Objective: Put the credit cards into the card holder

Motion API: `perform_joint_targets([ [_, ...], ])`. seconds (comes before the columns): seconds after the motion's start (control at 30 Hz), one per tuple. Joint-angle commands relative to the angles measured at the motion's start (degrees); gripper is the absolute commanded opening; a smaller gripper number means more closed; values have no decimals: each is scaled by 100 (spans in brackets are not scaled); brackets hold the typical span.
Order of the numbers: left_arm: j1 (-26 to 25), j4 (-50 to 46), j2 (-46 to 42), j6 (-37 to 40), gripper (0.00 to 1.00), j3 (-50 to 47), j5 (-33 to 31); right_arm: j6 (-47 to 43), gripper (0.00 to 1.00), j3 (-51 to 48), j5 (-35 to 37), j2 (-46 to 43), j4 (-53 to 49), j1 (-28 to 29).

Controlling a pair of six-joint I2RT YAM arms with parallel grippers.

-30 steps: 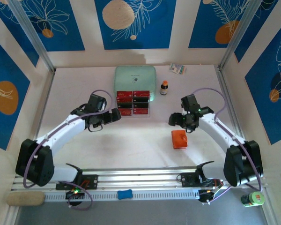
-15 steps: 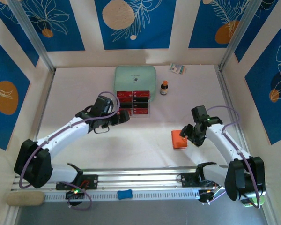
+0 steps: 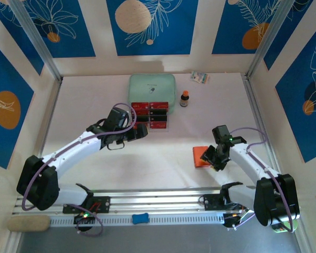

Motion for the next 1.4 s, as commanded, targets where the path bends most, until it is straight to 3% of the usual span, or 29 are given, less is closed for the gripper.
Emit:
perform_joint_targets([
  [0.0,-89,-25,-46,-19,100,195,83,178,46,-129,-155,15,178,15],
  [0.37,-159,-148,-161,-37,100,142,-25,184,33,-315,-174,25,485,2],
  [0.63,-177,-126,-173,-90,100,105,-86,-202,0,-213,-408,-277,550,-13],
  [0.83,-152,-260,-334,-2,100,222,-391,-548,0,78,-1589,-862,961,29],
  [1.0,-72,-10,-537,-255,100,172,-340,-331,0,616,-2311,-907,1450,377],
  [1.37,-13,1961,-773,-1600,100,-516,181,882,0,1658,-2852,119,3473,1539],
])
